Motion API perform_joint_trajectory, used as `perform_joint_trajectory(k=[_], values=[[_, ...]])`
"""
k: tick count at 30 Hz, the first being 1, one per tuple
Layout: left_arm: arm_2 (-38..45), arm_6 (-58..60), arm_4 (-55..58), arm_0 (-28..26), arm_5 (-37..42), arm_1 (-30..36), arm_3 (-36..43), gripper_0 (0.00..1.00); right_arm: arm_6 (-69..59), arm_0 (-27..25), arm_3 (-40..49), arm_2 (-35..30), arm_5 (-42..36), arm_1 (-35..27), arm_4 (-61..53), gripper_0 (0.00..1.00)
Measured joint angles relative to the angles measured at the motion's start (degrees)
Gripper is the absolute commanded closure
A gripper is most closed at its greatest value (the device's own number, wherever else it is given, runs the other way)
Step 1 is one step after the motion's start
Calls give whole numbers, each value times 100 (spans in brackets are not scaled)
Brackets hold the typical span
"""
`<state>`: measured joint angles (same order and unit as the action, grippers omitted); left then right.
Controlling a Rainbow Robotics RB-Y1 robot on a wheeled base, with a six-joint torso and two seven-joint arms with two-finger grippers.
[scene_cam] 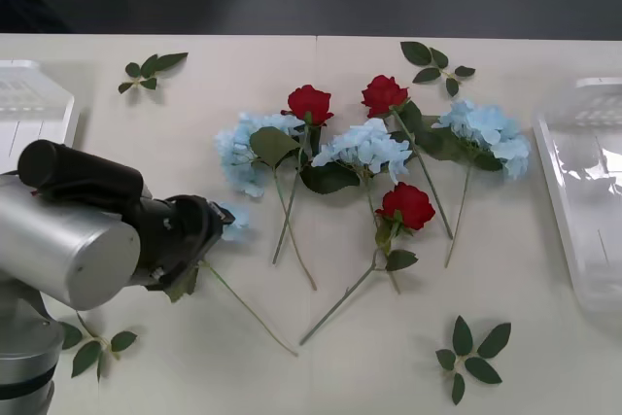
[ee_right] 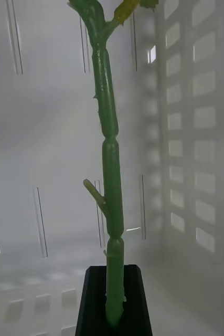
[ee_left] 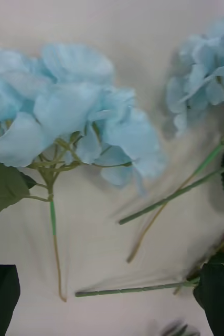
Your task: Put the red flowers into the right box and the blue flowers into the left box
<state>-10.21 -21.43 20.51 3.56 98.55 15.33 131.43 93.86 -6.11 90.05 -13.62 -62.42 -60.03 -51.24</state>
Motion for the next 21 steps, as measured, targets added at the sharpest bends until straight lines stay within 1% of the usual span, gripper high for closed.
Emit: perform_joint_trajectory(k=[1, 2, 3, 4, 5, 6, 16, 21], values=[[-91, 30, -96, 0, 8, 0, -70, 0, 0, 0, -7, 0, -4, 0, 0, 91], [-174, 37, -184, 0, 8, 0, -152, 0, 0, 0, -11, 0, -14, 0, 0, 67], [-259, 37, -269, 0, 8, 0, -240, 0, 0, 0, -15, 0, -35, 0, 3, 54], [-345, 37, -359, 0, 7, 0, -337, 0, 0, 0, -16, 0, -65, 0, 20, 35], [-426, 36, -434, 1, 7, 0, -425, 0, 0, 0, -16, 0, -83, 0, 53, 18], [-498, 36, -489, 4, 6, 0, -504, 0, 0, 0, -17, 0, -86, 0, 88, 14], [-1009, 36, -696, 240, -189, -5, -1290, 0, 0, 0, -47, 0, -85, 0, 91, 14], [-1043, 36, -883, 325, -456, -166, -1697, 0, -13, 7, -55, 0, -96, 0, -424, 14]])
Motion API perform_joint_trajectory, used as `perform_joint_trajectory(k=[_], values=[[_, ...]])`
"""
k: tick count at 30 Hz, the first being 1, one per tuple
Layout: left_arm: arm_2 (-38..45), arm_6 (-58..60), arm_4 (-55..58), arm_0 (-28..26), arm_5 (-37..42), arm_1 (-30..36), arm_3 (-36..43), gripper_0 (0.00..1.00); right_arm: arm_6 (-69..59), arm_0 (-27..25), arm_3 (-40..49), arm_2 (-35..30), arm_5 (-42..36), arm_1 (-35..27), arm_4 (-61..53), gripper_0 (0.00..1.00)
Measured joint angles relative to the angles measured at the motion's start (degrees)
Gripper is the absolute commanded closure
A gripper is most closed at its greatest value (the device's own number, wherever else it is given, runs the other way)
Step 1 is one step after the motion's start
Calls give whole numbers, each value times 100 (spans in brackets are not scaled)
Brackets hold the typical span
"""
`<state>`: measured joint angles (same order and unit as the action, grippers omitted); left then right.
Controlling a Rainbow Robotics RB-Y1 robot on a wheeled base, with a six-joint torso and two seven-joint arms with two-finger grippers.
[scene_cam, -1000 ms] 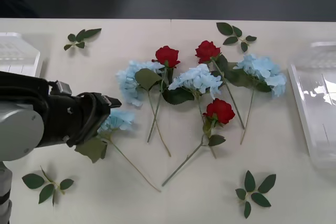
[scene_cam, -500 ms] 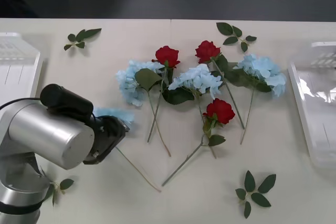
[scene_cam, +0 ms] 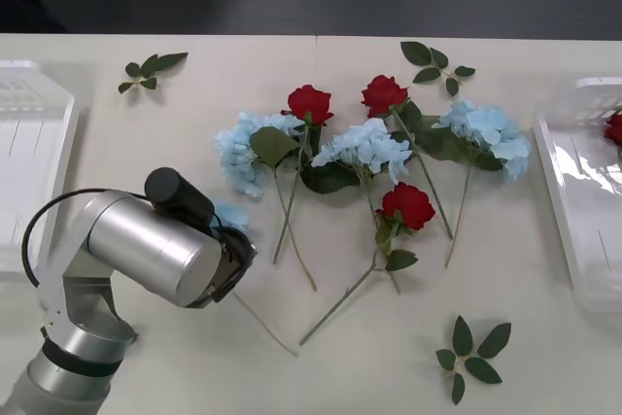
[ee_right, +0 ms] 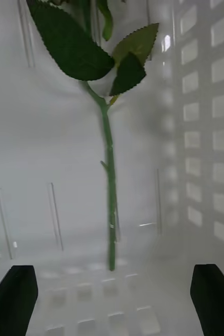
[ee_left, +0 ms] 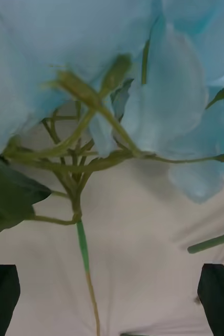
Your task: Put the red flowers into the right box and the blue flowers into the left box
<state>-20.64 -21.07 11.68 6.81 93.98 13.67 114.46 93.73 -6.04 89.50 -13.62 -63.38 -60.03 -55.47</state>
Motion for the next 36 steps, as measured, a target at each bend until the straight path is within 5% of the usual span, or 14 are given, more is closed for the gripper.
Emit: perform_joint_trajectory(k=[12, 15, 16, 17, 18, 30, 36], values=[[0, -12, -4, 1, -381, -166, -576, 0, -684, 581, 1094, 17, -1396, 1, -452, 14], [0, -22, 49, 1, -381, -166, -576, 36, -1390, 815, 1580, 191, -1802, 59, -444, 14], [0, -30, 63, 1, -381, -166, -576, 72, -1543, 925, 1714, 291, -1909, 120, -401, 14], [0, -38, 67, 1, -381, -166, -576, 95, -1653, 1038, 1818, 404, -1970, 198, -357, 14], [0, -47, 67, 1, -381, -166, -576, 100, -1739, 1152, 1899, 525, -1990, 285, -321, 14], [-1, -195, 132, 1, -381, -166, -576, 100, -3360, 2135, 2230, 2582, -1972, 1506, 1224, 14], [-2, -276, 131, 1, -366, -165, -556, 100, -3985, 2183, 2228, 3010, -1863, 2243, 2174, 14]])
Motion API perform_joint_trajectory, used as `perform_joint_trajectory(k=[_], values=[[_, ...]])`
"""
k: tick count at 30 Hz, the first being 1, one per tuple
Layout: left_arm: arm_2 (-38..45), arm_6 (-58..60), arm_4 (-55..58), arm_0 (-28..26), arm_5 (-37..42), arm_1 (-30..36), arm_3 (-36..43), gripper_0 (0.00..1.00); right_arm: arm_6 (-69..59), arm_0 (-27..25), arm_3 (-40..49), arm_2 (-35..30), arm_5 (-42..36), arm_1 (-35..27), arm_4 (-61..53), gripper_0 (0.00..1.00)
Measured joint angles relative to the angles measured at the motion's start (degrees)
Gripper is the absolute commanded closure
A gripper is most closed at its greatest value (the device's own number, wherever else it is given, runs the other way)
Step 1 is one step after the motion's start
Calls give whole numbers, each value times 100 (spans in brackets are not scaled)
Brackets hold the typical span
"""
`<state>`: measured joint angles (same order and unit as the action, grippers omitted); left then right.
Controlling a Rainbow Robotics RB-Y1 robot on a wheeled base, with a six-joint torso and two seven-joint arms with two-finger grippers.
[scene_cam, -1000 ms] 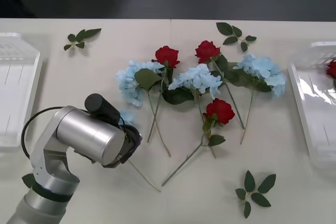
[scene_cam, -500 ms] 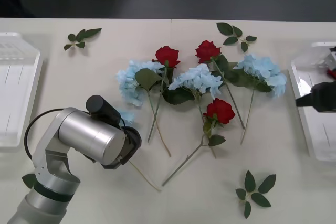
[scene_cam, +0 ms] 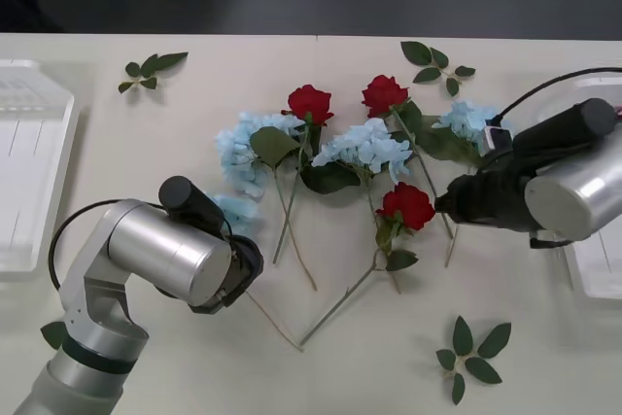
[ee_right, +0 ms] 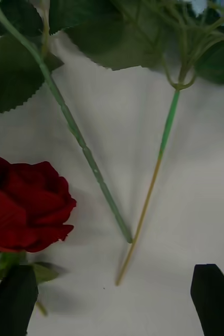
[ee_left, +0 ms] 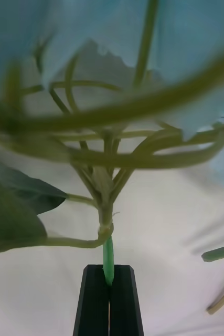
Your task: Put the red flowers into the right box and the blue flowers into the left box
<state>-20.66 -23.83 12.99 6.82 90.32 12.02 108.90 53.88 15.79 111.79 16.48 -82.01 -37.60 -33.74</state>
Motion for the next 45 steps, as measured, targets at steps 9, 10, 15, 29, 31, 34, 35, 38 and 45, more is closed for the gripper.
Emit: perform_joint_trajectory(k=[9, 10, 15, 29, 31, 34, 35, 38, 45], values=[[-1, -156, 11, 0, 529, 682, 1360, 100, -28, 0, -143, 8, -59, 658, 834, 14], [-1, -273, 27, 0, 622, 853, 1583, 100, -33, 0, -182, 7, -59, 669, 875, 14], [110, -1053, 194, 0, 1042, 1523, 2331, 100, -58, 0, -338, 7, -59, 671, 1058, 14], [3193, -2994, 1629, 37, 1917, 1943, 2956, 100, -414, 0, -1175, 5, 524, 671, 1505, 14], [3628, -3313, 1713, 132, 1917, 1943, 2760, 100, -414, 0, -1281, 4, 665, 671, 1505, 14], [4103, -3951, 1699, 368, 1917, 1943, 2310, 100, -414, 0, -1429, 4, 888, 671, 1505, 14], [4219, -4179, 1677, 458, 1917, 1943, 2137, 100, -414, 0, -1478, 4, 969, 671, 1505, 14], [4471, -4711, 1471, 734, 1913, 1948, 1643, 100, -414, 1, -1614, 3, 1144, 671, 1503, 14], [4591, -5634, 1029, 1233, 1697, 2426, 351, 100, -414, 44, -1903, 1, 1251, 671, 1486, 14]])
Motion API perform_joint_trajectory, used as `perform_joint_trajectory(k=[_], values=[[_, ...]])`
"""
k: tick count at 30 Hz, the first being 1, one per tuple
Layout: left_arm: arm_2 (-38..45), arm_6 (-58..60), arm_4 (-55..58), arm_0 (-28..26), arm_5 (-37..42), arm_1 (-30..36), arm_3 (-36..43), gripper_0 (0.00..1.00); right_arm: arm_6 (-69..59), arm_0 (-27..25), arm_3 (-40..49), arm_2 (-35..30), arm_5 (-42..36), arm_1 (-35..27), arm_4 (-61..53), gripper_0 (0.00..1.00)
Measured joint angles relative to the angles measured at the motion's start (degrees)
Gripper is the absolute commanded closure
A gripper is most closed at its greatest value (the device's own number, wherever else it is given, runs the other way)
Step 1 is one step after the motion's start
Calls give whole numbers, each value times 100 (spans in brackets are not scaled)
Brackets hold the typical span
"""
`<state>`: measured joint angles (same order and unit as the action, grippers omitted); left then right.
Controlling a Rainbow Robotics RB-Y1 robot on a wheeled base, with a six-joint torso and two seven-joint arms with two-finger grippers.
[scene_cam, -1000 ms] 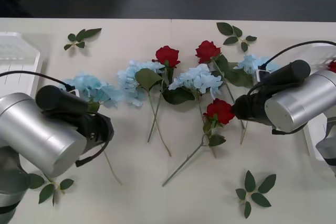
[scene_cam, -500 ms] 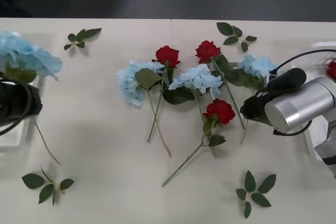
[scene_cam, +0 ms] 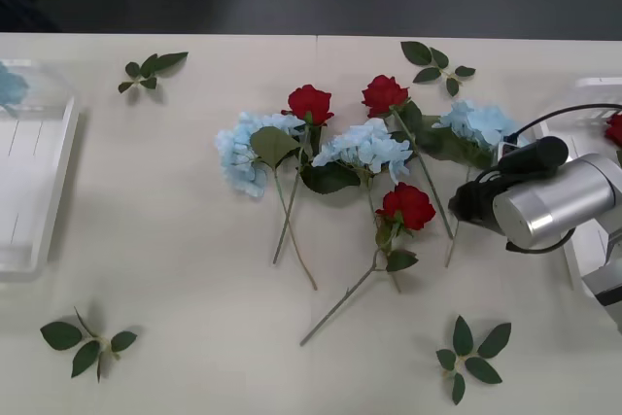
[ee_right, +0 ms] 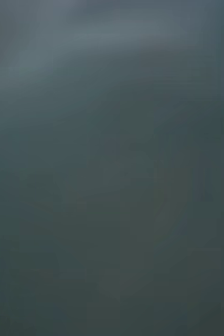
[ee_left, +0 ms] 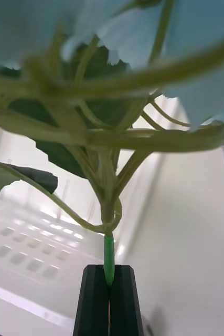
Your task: Put the red flowers into the right box and the blue flowers into the left box
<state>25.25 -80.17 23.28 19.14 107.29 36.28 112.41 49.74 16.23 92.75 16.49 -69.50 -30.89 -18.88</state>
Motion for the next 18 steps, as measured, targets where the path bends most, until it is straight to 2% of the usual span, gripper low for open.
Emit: perform_joint_trajectory(k=[3, 5, 6, 7, 8, 9, 13, 18], values=[[10, -143, -100, 115, -234, 271, -579, 100, 0, 109, -187, 0, 9, 0, -42, 14], [78, -144, -147, 150, -440, 384, -902, 100, 0, 189, -313, 1, 106, 0, -67, 17], [134, -148, -161, 151, -589, 427, -1066, 100, 0, 232, -375, 6, 171, 0, -67, 50], [190, -154, -165, 151, -696, 458, -1193, 100, 0, 272, -430, 13, 190, 0, -67, 70], [245, -176, -165, 151, -824, 488, -1333, 100, 0, 318, -475, 32, 190, 0, -67, 85], [286, -246, -165, 151, -968, 522, -1472, 100, 0, 364, -511, 62, 190, 0, -67, 91], [330, -449, -164, 151, -1585, 711, -2103, 100, 0, 517, -604, 201, 191, 0, -67, 100], [330, -449, -149, 151, -2033, 820, -2534, 100, 0, 539, -611, 230, 323, 0, -66, 100]])
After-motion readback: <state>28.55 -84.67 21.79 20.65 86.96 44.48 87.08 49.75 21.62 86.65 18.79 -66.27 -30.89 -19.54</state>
